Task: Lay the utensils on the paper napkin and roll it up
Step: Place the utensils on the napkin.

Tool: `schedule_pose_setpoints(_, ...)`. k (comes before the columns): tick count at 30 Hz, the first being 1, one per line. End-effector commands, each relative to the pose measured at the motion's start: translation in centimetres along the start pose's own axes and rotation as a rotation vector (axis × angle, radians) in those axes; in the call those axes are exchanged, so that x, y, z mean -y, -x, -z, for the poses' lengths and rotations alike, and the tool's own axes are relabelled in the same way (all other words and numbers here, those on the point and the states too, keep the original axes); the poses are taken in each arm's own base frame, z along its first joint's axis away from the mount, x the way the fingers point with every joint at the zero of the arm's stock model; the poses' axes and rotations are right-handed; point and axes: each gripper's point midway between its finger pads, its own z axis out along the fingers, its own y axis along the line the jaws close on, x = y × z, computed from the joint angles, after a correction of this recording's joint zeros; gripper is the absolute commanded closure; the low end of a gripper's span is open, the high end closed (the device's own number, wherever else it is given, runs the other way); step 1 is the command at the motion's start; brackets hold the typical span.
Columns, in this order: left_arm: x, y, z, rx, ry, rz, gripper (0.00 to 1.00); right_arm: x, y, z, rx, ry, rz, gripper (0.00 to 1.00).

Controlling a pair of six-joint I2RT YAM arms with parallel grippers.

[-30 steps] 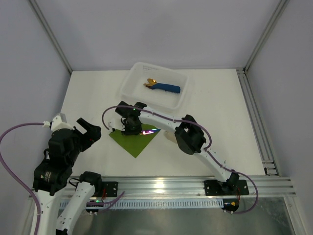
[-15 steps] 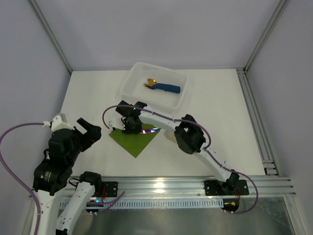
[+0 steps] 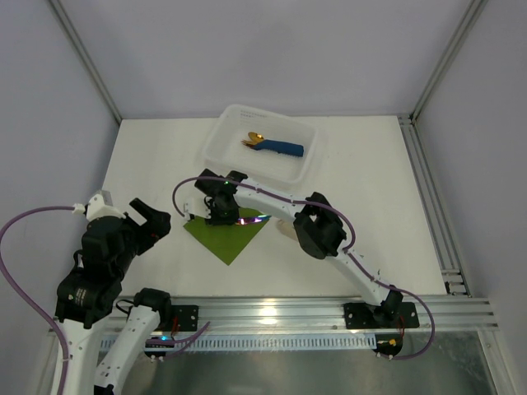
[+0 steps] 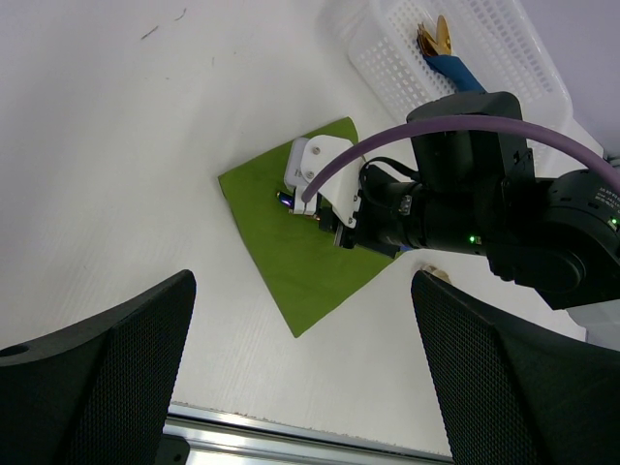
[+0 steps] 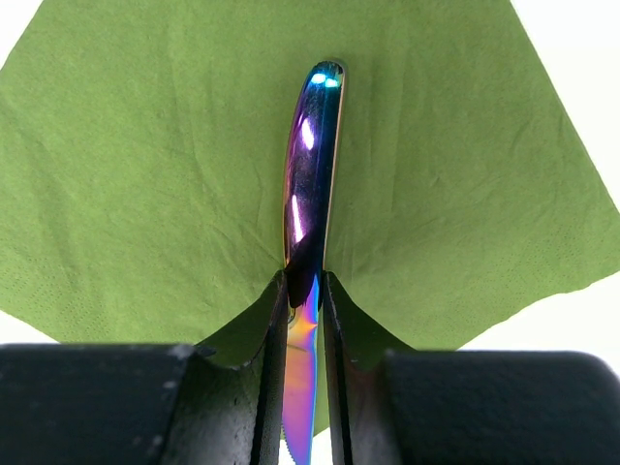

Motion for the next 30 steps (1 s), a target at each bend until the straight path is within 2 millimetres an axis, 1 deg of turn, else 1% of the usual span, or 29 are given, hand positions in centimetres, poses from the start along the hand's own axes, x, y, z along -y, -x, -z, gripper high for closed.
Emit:
schedule_pose_setpoints(1,0.5,0.5,0.3,0.016,-0.025,-0.016,0.06,1.0,0.6,1.1,0.021,-0.041,0.001,0.91)
schedule_pose_setpoints(10,0.4,0.5,0.4,0.014,-0.024,-0.016,0.06,1.1,0.5,1.3,0.016,-0.049,-0.002,0.84)
schedule_pose_setpoints(11,0.4,0.5,0.4,0.015,-0.026,-0.016,0.06,1.1,0.6,1.4,0.017,-0.052,-0.002,0.82)
schedule_pose_setpoints(14,0.4,0.5,0.5,0.016,-0.025,-0.016,0.06,1.2,0.7,1.5,0.022,-0.054,-0.005,0.78)
schedule_pose_setpoints(15,0.3,0.5,0.5,0.015,-0.023,-0.018,0.06,1.3,0.7,1.6,0.021,-0.057,-0.006,0.75)
schedule_pose_setpoints(17,0.3,0.5,0.6,0.016,-0.022,-0.018,0.06,1.3,0.7,1.6,0.021,-0.062,-0.008,0.73)
schedule_pose_setpoints(18,0.3,0.5,0.7,0.015,-0.021,-0.017,0.06,1.3,0.7,1.6,0.018,-0.063,-0.009,0.65)
schedule_pose_setpoints(19,0.3,0.5,0.7,0.018,-0.023,-0.016,0.06,1.3,0.6,1.6,0.015,-0.064,-0.011,0.61)
schedule_pose_setpoints(24,0.1,0.3,0.8,0.011,-0.019,-0.013,0.06,1.4,0.6,1.6,0.017,-0.066,-0.011,0.6)
schedule_pose_setpoints(26,0.0,0.3,0.9,0.013,-0.017,-0.011,0.06,1.5,1.0,2.0,0.029,-0.074,-0.013,0.6)
schedule_pose_setpoints(30,0.1,0.1,0.8,0.009,-0.019,-0.001,0.06,1.9,1.9,3.6,0.072,-0.099,-0.024,0.59)
